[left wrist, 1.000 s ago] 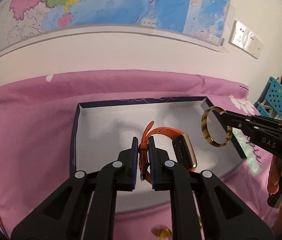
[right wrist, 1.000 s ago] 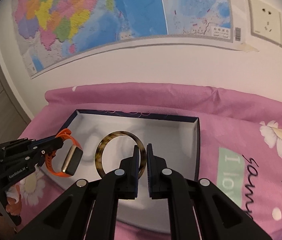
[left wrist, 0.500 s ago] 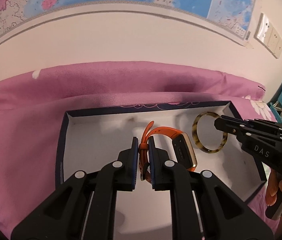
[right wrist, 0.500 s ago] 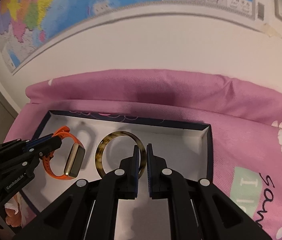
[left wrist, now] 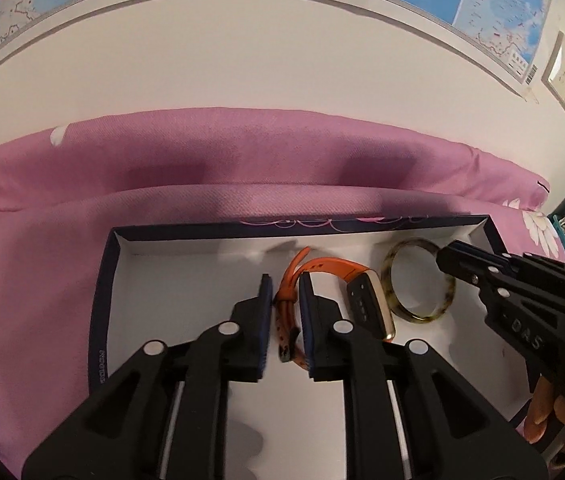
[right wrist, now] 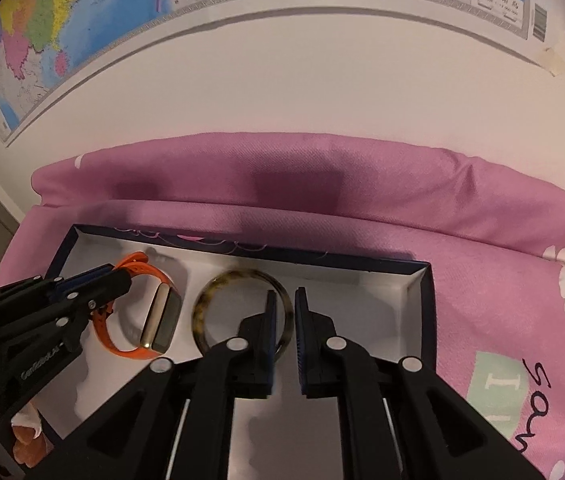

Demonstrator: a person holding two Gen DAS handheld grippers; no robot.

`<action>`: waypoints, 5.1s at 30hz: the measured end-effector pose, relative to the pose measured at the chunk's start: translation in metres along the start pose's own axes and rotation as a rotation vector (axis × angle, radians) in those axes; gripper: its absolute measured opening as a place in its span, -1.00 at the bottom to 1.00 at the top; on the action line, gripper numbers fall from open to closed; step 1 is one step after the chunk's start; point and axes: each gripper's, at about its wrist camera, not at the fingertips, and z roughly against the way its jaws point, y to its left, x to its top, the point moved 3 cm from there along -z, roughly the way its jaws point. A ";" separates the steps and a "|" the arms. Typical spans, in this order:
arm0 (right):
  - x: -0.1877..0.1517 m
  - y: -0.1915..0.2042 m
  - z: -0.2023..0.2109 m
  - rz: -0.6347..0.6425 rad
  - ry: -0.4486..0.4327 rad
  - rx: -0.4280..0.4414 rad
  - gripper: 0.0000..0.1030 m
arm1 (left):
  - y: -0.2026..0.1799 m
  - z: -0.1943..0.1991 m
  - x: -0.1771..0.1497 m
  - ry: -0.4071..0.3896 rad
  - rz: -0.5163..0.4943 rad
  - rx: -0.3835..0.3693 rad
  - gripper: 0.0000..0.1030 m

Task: Organize jewelry
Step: 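Carry the watch band and bangle into the blue box and lower them with both tools, then open both tools and withdraw them from the box, then move the right tool toward the clear crystal bead bracelet, then grasp the clear crystal bead bracelet with the right tool and lift it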

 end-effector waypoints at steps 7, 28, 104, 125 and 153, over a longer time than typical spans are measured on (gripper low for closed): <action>-0.018 0.001 0.045 0.053 -0.082 0.057 -0.59 | 0.003 0.031 -0.005 -0.093 -0.007 0.005 -0.27; -0.157 0.009 0.143 0.139 -0.138 0.163 -0.16 | -0.010 0.150 -0.132 -0.259 -0.156 -0.001 0.21; -0.210 0.029 0.129 0.200 -0.078 0.104 -0.59 | -0.014 0.146 -0.198 -0.181 -0.130 0.045 0.76; -0.200 0.006 0.164 0.053 -0.149 0.263 -0.84 | -0.016 0.148 -0.216 -0.156 -0.167 -0.005 0.57; -0.215 -0.004 0.155 0.058 -0.083 0.204 -0.72 | -0.027 0.134 -0.227 -0.069 -0.201 -0.049 0.10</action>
